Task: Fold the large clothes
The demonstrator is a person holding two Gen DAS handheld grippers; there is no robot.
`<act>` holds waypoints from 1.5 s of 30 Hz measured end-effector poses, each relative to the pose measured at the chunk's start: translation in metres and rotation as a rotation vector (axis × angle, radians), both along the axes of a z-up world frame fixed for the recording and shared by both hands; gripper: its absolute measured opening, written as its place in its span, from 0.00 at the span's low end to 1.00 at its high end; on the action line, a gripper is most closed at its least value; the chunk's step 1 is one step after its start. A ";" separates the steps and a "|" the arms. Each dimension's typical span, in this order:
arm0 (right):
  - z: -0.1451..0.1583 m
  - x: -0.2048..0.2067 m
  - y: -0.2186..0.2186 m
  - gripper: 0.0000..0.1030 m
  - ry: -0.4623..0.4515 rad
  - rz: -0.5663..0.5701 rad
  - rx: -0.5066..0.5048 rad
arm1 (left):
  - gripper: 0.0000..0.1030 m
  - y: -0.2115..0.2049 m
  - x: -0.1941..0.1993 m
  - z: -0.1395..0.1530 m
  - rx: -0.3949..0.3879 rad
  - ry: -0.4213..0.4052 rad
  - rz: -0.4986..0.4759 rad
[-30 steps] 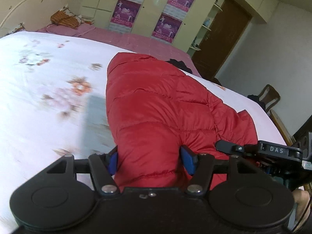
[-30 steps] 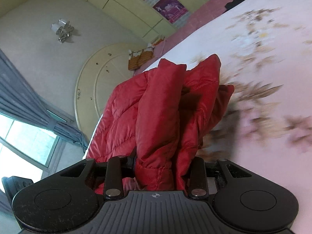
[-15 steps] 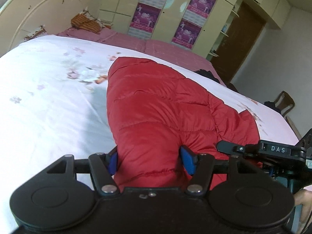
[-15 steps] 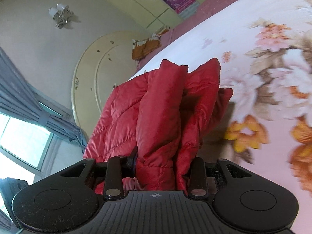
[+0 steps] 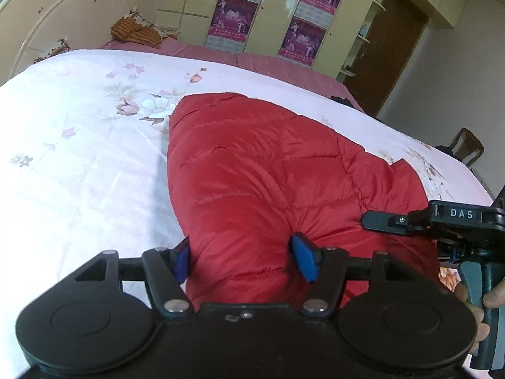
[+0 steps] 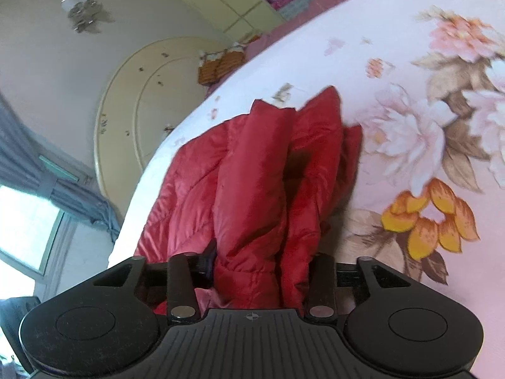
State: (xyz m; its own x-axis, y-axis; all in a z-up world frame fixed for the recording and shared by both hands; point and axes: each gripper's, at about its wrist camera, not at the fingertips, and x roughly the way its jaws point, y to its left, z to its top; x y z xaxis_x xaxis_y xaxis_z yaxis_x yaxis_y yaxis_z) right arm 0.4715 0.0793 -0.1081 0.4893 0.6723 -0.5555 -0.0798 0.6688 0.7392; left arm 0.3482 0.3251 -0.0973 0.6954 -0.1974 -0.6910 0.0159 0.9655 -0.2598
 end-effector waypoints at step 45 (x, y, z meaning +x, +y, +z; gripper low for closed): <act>0.009 -0.112 0.023 0.45 -0.075 0.083 -0.431 | 0.68 -0.011 -0.061 -0.012 0.199 -0.023 -0.072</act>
